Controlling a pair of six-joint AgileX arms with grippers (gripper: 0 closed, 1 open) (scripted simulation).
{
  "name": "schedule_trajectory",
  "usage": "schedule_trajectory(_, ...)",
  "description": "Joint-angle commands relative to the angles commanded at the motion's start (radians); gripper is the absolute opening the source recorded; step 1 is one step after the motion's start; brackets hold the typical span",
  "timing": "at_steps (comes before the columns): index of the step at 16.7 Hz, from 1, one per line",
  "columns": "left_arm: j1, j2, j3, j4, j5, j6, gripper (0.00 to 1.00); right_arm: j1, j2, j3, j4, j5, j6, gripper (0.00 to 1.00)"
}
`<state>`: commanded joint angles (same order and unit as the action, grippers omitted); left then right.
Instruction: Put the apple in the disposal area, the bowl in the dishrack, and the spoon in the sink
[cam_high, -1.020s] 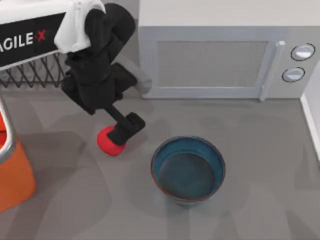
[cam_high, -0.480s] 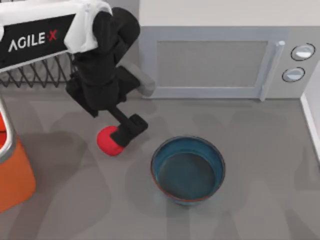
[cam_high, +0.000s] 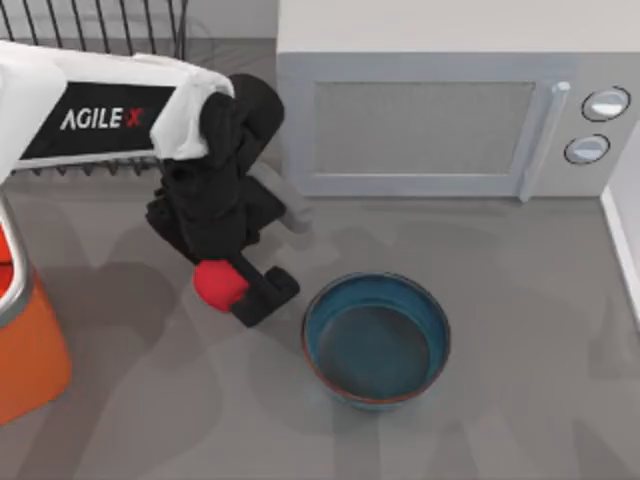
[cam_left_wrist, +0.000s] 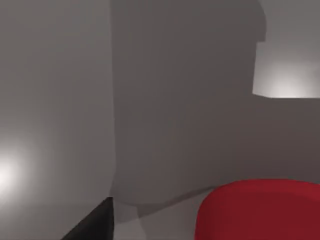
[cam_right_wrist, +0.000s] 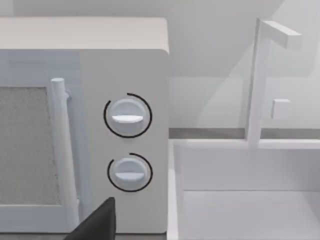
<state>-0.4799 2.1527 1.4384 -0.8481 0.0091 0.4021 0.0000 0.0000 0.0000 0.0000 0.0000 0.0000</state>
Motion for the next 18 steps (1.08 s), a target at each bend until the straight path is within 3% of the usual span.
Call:
schedule_trajectory(3,0.000,0.000,0.000,0.000,0.000,0.000,1.00,0.000,0.000,0.000,0.000,0.000,0.000,1.00)
schedule_trajectory(16,0.000,0.000,0.000,0.000,0.000,0.000,0.02,0.000,0.000,0.000,0.000,0.000,0.000,1.00)
schedule_trajectory(18,0.000,0.000,0.000,0.000,0.000,0.000,0.00,0.000,0.000,0.000,0.000,0.000,0.000,1.00)
